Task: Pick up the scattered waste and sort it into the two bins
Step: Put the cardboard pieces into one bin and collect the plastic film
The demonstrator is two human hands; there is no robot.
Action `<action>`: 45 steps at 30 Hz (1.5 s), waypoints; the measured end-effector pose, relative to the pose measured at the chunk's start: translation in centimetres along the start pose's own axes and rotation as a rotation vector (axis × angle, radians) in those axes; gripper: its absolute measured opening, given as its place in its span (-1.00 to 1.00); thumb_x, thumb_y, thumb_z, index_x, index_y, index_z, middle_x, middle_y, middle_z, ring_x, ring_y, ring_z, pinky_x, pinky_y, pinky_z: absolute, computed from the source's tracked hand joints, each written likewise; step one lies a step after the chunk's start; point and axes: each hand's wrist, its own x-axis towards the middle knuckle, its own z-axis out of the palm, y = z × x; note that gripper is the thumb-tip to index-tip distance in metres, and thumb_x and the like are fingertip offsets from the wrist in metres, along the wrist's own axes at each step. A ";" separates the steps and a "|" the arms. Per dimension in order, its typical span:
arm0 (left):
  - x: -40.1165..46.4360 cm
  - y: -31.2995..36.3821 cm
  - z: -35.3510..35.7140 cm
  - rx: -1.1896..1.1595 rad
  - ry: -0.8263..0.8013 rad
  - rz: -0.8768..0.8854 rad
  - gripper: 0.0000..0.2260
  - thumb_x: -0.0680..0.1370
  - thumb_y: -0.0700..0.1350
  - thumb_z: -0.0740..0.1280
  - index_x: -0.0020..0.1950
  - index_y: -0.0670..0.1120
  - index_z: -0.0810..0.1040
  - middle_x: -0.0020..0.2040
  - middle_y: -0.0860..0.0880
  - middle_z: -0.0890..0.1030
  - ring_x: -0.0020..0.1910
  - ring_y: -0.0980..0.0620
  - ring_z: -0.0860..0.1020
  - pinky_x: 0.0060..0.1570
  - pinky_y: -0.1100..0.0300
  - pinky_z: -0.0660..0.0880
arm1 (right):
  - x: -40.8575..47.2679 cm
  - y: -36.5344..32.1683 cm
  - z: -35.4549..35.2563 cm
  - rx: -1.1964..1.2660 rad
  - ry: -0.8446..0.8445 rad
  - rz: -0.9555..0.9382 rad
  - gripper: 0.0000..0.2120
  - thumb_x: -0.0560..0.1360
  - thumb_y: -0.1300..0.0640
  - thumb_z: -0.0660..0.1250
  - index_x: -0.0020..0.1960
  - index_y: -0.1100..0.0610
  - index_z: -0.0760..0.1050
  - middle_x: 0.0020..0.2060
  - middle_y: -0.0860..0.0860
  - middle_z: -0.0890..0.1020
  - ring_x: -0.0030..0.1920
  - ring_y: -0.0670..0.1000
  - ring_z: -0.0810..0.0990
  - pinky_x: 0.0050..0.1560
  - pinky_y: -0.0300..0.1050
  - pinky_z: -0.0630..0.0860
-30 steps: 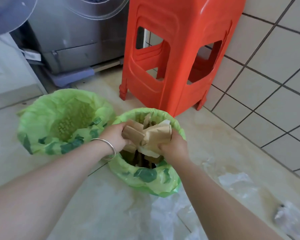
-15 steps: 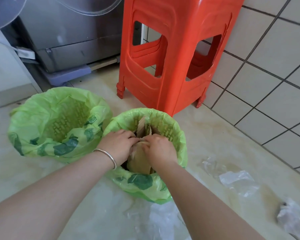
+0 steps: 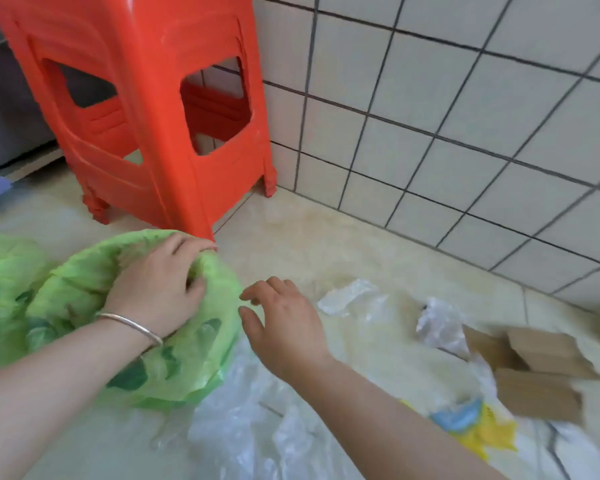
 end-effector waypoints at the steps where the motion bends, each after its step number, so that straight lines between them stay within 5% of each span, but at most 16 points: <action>1: 0.1 2.3 0.3 -0.019 -0.015 0.036 -0.63 0.43 -0.19 0.34 0.23 -0.02 0.47 0.13 -0.03 0.52 0.04 -0.15 0.57 -0.13 0.01 0.50 | -1.5 1.7 -1.6 0.009 0.022 0.037 -0.75 0.56 0.09 0.18 0.17 0.12 0.52 0.07 0.06 0.58 0.15 0.09 0.47 0.16 -0.09 0.36; 6: -1.3 14.4 3.8 -0.111 -0.157 0.265 -0.56 0.37 -0.26 0.36 0.14 0.11 0.39 0.05 0.02 0.56 -0.12 -0.04 0.65 -0.20 0.01 0.58 | -11.1 11.1 -10.0 -0.010 0.059 0.345 -0.79 0.55 0.11 0.18 0.06 0.10 0.56 0.00 0.03 0.62 0.09 0.04 0.52 0.06 -0.07 0.44; 15: -9.7 32.0 13.3 -0.197 -0.420 0.352 -0.66 0.44 -0.23 0.28 0.18 0.04 0.48 -0.06 0.11 0.53 -0.08 0.00 0.60 0.04 0.08 0.51 | -32.9 25.1 -21.1 0.168 0.356 0.967 -0.82 0.52 0.11 0.20 -0.08 0.06 0.59 -0.18 -0.01 0.65 -0.15 0.03 0.53 -0.30 -0.19 0.38; 25: -20.2 40.6 25.0 -0.197 -0.748 0.340 -0.71 0.48 -0.18 0.25 0.17 0.04 0.48 -0.09 0.09 0.54 0.00 -0.07 0.59 0.08 0.03 0.52 | -51.2 32.8 -15.4 0.311 0.450 1.399 -0.81 0.52 0.16 0.17 -0.09 0.04 0.56 -0.19 -0.04 0.63 -0.23 -0.07 0.51 -0.39 -0.21 0.36; 32: -20.8 40.5 29.0 -0.167 -0.837 0.186 -0.76 0.48 -0.18 0.23 0.10 0.01 0.54 0.01 0.00 0.63 0.04 -0.08 0.58 0.07 0.06 0.51 | -49.2 36.0 -10.1 0.403 0.353 1.418 -0.83 0.52 0.16 0.19 -0.08 0.05 0.56 -0.14 -0.01 0.65 -0.23 -0.06 0.51 -0.36 -0.23 0.37; 40: -17.6 41.0 31.1 -0.227 -0.849 0.103 -0.78 0.52 -0.19 0.21 0.08 -0.01 0.56 -0.01 -0.01 0.63 -0.01 -0.03 0.59 -0.01 0.22 0.46 | -39.3 42.2 -9.7 0.290 0.340 1.300 -0.77 0.52 0.14 0.19 0.13 0.09 0.54 0.11 0.03 0.55 0.09 0.07 0.52 -0.04 -0.14 0.42; 45: -16.3 41.3 32.0 -0.330 -0.876 0.071 -0.83 0.51 -0.19 0.25 -0.04 0.08 0.49 -0.13 0.06 0.58 -0.06 0.04 0.60 -0.18 0.33 0.41 | -34.8 46.3 -10.5 0.086 0.258 1.278 -0.56 0.46 0.08 0.30 0.32 0.08 0.36 0.25 0.06 0.41 0.28 0.12 0.33 0.07 -0.07 0.37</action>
